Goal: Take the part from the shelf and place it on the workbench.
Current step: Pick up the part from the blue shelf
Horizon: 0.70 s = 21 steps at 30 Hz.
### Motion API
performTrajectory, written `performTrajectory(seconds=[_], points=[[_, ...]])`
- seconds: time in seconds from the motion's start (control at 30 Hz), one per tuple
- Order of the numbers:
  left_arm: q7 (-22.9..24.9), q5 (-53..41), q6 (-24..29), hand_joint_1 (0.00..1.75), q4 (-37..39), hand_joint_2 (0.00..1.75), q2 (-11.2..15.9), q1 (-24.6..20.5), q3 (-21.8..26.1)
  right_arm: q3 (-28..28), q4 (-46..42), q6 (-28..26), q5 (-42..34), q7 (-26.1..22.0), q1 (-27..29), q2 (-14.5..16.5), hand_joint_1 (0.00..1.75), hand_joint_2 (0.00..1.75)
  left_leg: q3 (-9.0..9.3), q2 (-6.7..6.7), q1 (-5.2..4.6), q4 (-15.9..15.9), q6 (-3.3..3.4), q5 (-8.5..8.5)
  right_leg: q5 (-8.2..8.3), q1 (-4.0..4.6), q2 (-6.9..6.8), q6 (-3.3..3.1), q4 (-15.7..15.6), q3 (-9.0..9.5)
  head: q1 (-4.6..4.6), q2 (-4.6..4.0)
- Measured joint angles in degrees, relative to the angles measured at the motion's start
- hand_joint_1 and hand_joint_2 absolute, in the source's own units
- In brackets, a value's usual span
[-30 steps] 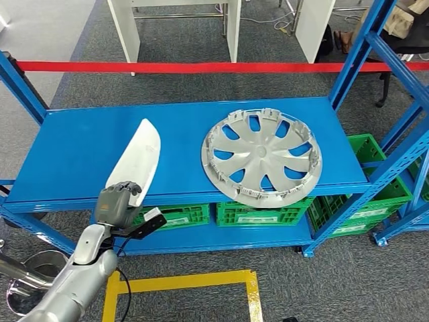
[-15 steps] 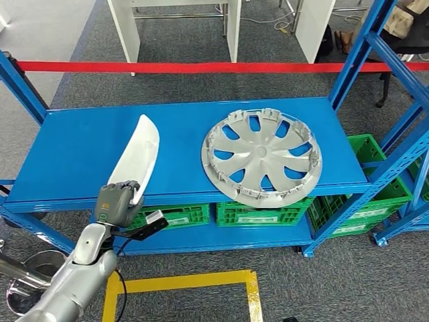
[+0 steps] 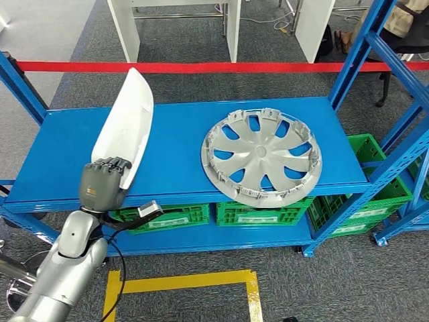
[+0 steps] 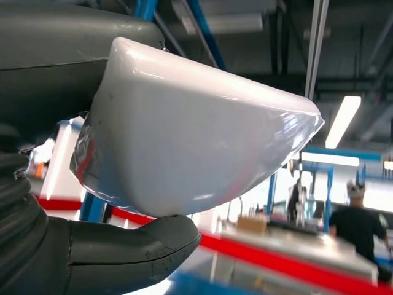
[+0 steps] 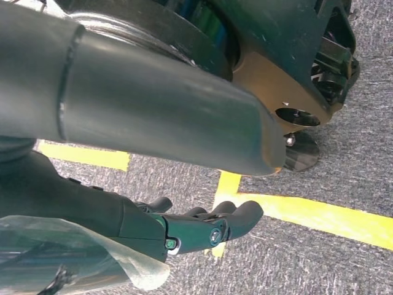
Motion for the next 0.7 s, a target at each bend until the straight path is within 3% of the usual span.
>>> performTrajectory(seconds=[0.3, 0.7], points=[[0.0, -0.3, 0.0, 1.75, -1.8, 1.75, 0.3, 0.1, 0.3, 0.0, 0.0, -0.1, 0.0, 0.0, 0.0, 0.0, 0.00, 0.00, 0.00, 0.00, 0.00, 0.0, 0.00, 0.00, 0.00, 0.00, 0.00, 0.00, 0.0, 0.00, 0.02, 0.00], [1.9, -3.3, 0.0, 1.75, -12.8, 1.75, 2.0, 1.4, 0.7, -0.1, 0.0, -0.4, -0.4, -0.5, 0.0, 0.0, 0.00, 0.00, 0.00, 0.00, 0.00, 0.0, 0.00, 0.00, 0.00, 0.00, 0.01, 0.00, 0.0, 0.00, 0.01, 0.00]])
